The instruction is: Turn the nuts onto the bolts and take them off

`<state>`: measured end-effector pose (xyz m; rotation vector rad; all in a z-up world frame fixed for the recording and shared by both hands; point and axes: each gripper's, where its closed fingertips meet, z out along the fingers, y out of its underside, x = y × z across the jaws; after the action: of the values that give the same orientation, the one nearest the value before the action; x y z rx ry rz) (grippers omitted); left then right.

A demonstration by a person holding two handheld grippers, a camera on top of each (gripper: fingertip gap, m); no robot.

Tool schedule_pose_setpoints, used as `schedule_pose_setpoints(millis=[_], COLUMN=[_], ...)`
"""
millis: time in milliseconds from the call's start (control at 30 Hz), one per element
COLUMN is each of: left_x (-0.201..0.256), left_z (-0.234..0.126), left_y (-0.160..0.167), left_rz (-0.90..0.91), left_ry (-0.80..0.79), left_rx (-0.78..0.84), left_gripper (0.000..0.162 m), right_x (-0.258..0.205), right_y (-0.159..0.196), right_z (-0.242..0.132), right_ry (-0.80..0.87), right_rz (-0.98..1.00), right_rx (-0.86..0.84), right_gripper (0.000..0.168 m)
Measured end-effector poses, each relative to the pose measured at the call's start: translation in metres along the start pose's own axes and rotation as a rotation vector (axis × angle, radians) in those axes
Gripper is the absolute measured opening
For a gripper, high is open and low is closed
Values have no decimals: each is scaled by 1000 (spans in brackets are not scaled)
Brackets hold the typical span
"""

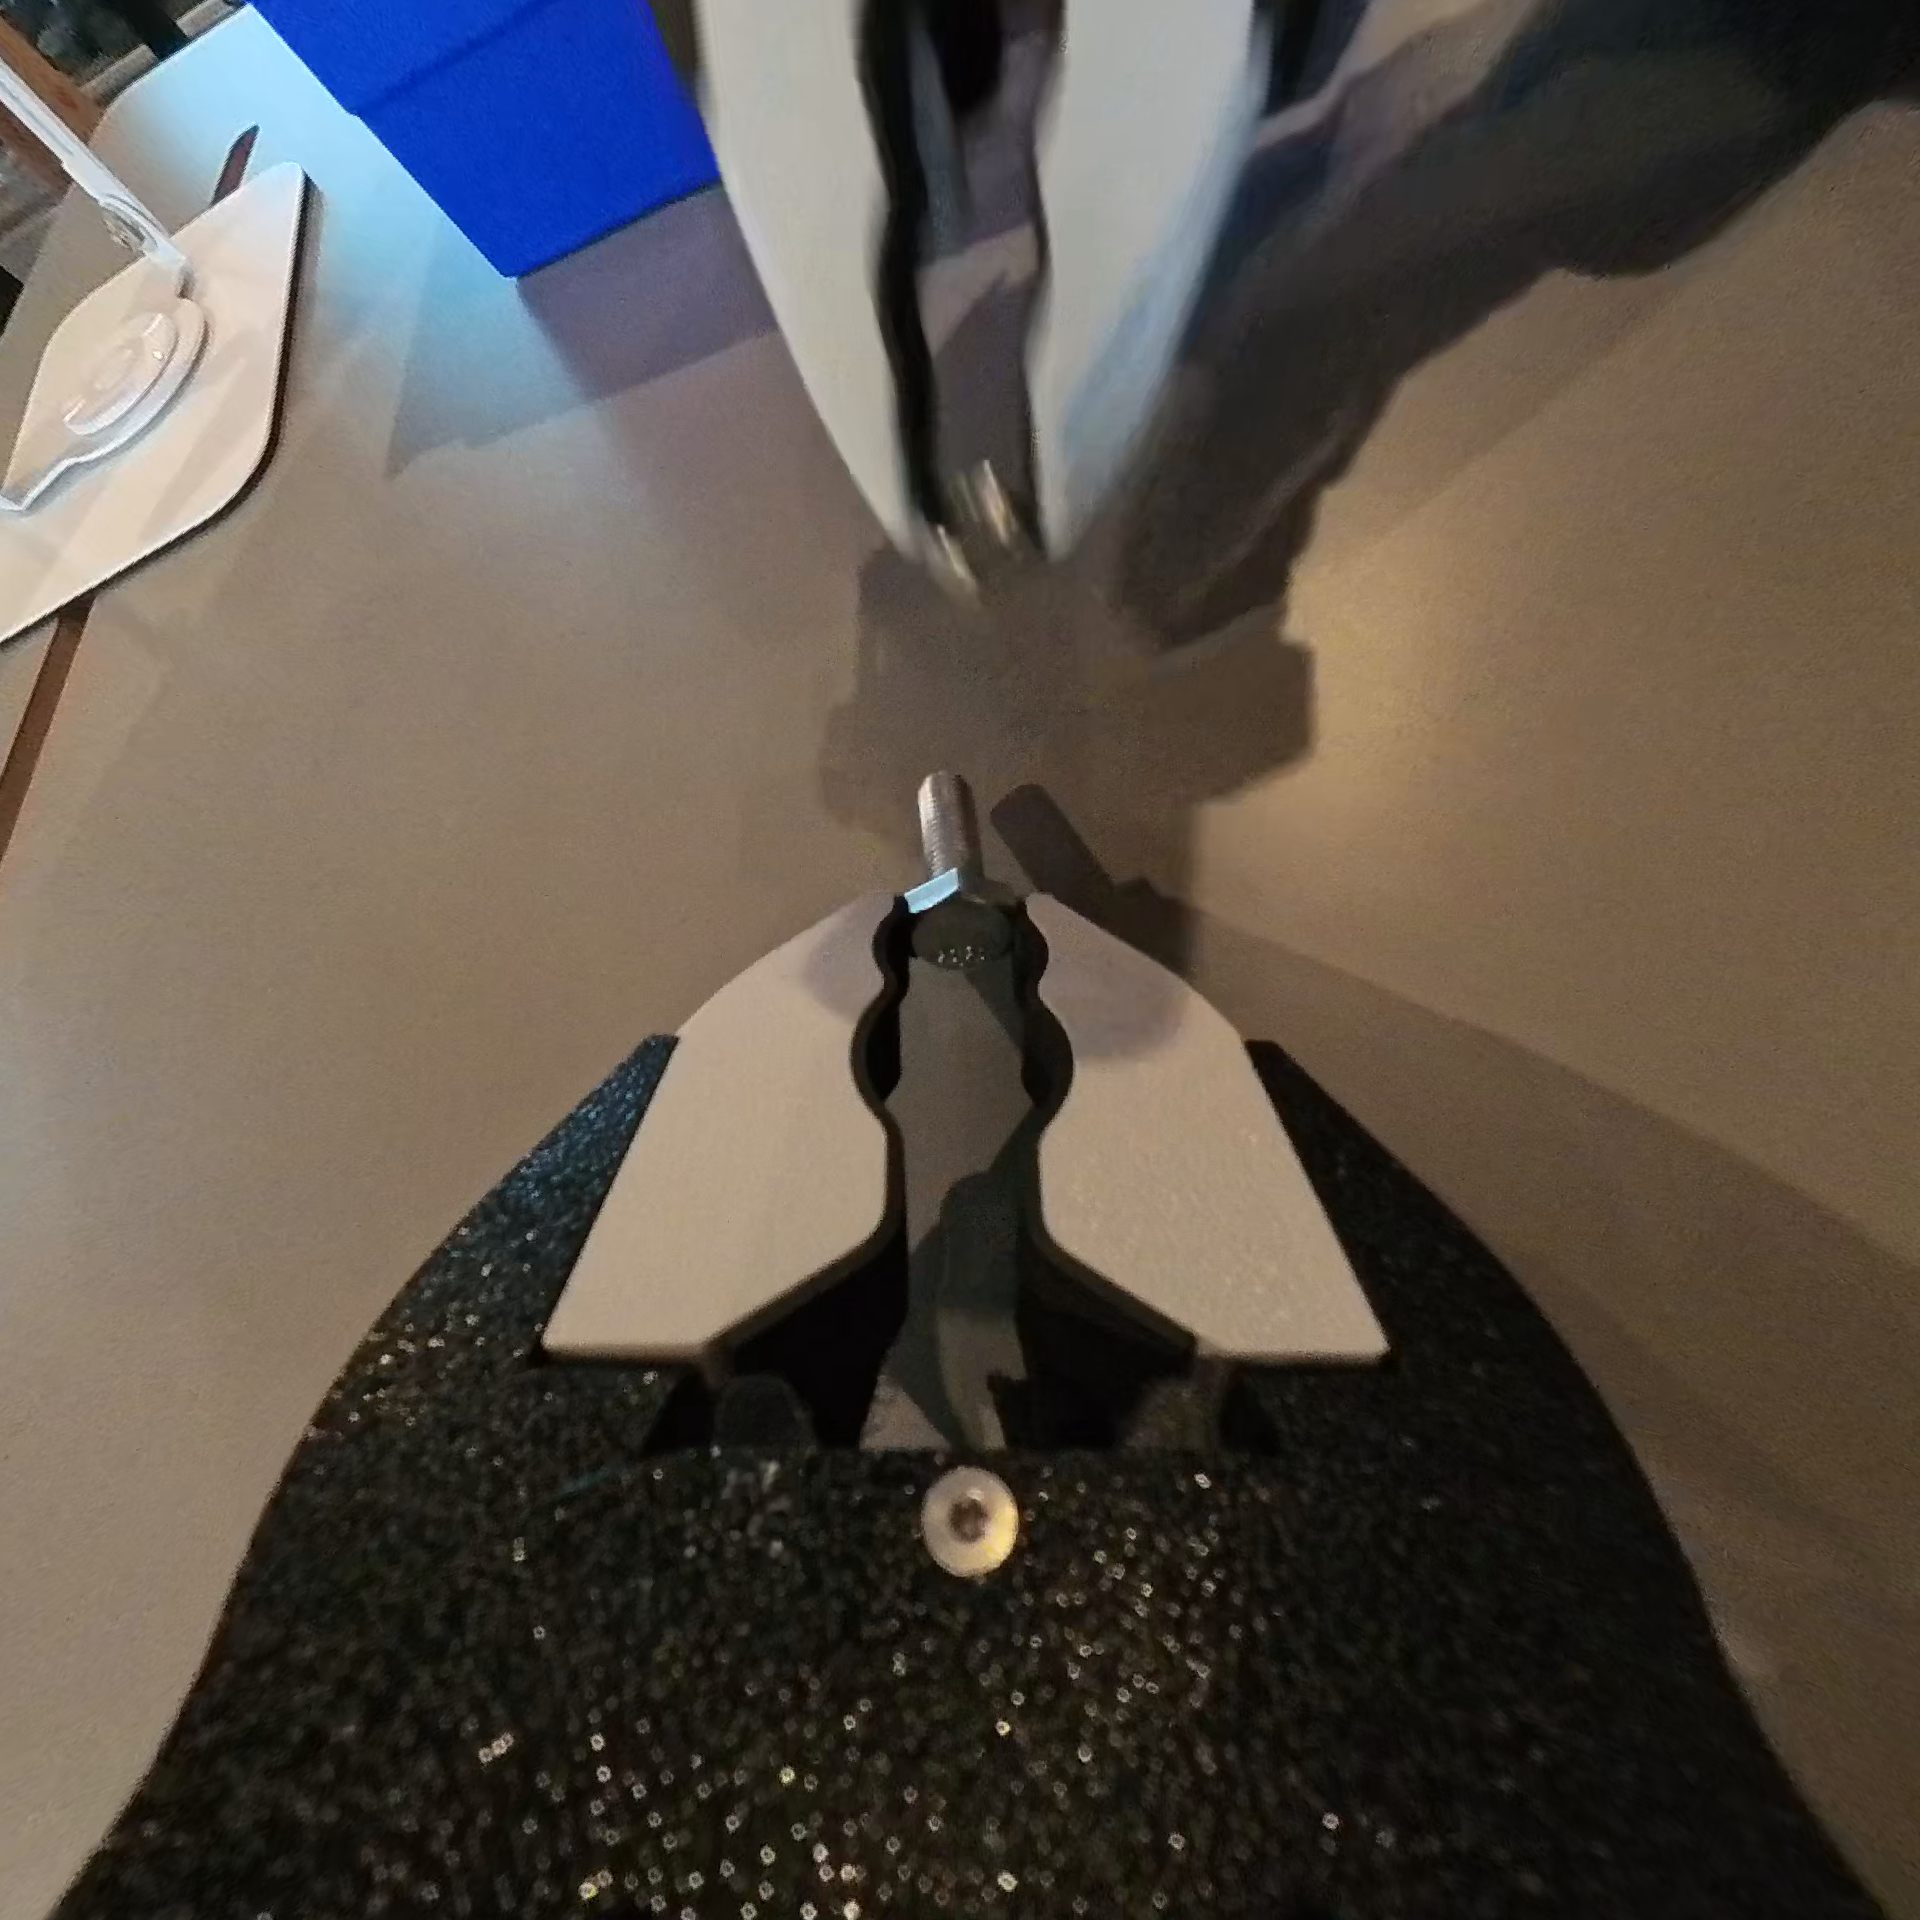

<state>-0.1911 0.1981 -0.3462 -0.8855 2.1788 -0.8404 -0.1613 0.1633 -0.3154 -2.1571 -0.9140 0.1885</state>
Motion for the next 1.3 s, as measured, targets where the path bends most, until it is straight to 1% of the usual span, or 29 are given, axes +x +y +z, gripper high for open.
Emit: schedule_pose_setpoints(millis=[33, 100, 167, 233, 300, 333, 400, 467, 500, 600, 767, 900, 933, 967, 1033, 1100, 1133, 1167, 1233, 1267, 1300], left_x=[0, 0, 0, 0, 0, 0, 0, 0, 0, -1, -1, -1, -1, -1, -1, -1, -1, -1, -1, -1, -1], left_z=[0, 0, -1, -1, -1, -1, -1, -1, -1, -2, -2, -2, -2, -2, -2, -2, -2, -2, -2, -2, -2], left_y=[0, 0, 0, 0, 0, 0, 0, 0, 0, 0, 0, 0, 0, 0, 0, 0, 0, 0, 0, 0, 0], left_rz=[1, 5, 8, 11, 13, 12, 11, 13, 12, 12, 11, 9, 7, 7, 8, 8, 7, 7, 4, 4, 5], left_ry=[-1, -5, -11, -17, -17, -17, -16, -18, -20, -23, -29, -27, -26, -26, -27, -27, -27, -26, -24, -24, -24], left_rx=[0, 2, 3, 3, 3, 3, 3, 3, 3, 2, 1, 0, 0, 0, 0, 0, 0, 0, -1, -1, -1], left_gripper=[18, 18, 18, 18, 18, 18, 18, 18, 18, 18, 18, 18, 18, 18, 18, 18, 18, 18, 18, 18, 18], right_x=[5, 19, 33, 49, 61, 64, 65, 62, 60, 57, 54, 53, 53, 55, 59, 61, 59, 55, 38, 26, 15], right_y=[-8, -22, -20, 7, 56, 84, 139, 184, 199, 228, 250, 249, 248, 244, 222, 179, 150, 116, 49, 22, 3], right_z=[-15, -58, -112, -169, -215, -229, -237, -230, -225, -210, -195, -195, -196, -199, -211, -222, -221, -213, -178, -153, -127], right_ry=[74, 275, 477, 686, 831, 846, 787, 675, 625, 509, 430, 435, 440, 462, 554, 664, 691, 683, 569, 479, 396], right_rz=[-16, -29, 22, 101, 215, 286, 438, 548, 586, 635, 675, 696, 700, 708, 703, 623, 566, 496, 332, 253, 182], right_rx=[8, 37, 65, 12, -112, -181, -309, -415, -457, -545, -626, -616, -609, -591, -525, -398, -313, -214, -21, 42, 65], right_gripper=[18, 18, 18, 18, 18, 18, 18, 18, 18, 18, 18, 17, 22, 27, 28, 28, 27, 26, 23, 23, 23])
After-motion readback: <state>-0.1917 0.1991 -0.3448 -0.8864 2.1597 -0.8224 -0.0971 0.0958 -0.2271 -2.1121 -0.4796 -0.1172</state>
